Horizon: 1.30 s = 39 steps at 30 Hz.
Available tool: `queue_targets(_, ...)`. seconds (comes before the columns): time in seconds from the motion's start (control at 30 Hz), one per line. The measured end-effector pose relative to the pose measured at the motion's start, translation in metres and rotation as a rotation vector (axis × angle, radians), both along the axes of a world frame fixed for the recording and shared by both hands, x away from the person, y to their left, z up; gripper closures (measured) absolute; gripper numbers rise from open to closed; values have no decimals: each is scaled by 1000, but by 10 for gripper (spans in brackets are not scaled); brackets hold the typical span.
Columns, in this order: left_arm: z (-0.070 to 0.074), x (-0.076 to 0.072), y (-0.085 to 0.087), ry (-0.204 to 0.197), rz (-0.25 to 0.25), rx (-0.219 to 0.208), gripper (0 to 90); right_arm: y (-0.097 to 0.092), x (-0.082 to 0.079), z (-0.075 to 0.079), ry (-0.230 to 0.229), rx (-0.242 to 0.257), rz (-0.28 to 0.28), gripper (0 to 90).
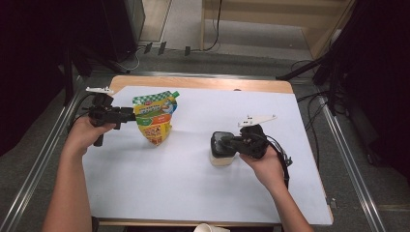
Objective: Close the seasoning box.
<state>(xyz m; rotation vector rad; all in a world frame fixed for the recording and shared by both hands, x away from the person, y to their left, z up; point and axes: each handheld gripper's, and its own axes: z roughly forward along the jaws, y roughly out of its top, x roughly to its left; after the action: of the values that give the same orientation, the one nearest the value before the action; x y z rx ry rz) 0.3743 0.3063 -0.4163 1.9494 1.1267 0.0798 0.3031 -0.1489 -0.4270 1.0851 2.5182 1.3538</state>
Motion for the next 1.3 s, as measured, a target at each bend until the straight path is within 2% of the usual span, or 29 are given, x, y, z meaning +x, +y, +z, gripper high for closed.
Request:
queue_targets(0.17,0,0,1,-1,3,-6,369,6,1,-8,9,-25,14,900)
queue_targets(0.23,0,1,2,-4,6,-8,368,7,1,-9,10,-12,21,900)
queue_targets(0.43,-1,1,1,-7,9,-2,369,10,-2,-9,-35,-29,33,895)
queue_targets(0.77,0,0,1,-15,9,1,368,8,-2,-9,-29,-6,43,717)
queue_targets(0.93,-1,0,0,-12,8,0,368,3,-1,-7,-52,4,32,611)
queue_targets(1.1,-1,1,1,-13,11,-2,368,-5,2,-4,-61,11,9,575)
queue_targets(1.3,0,0,2,-17,15,-6,364,-14,6,-6,-44,30,-9,494)
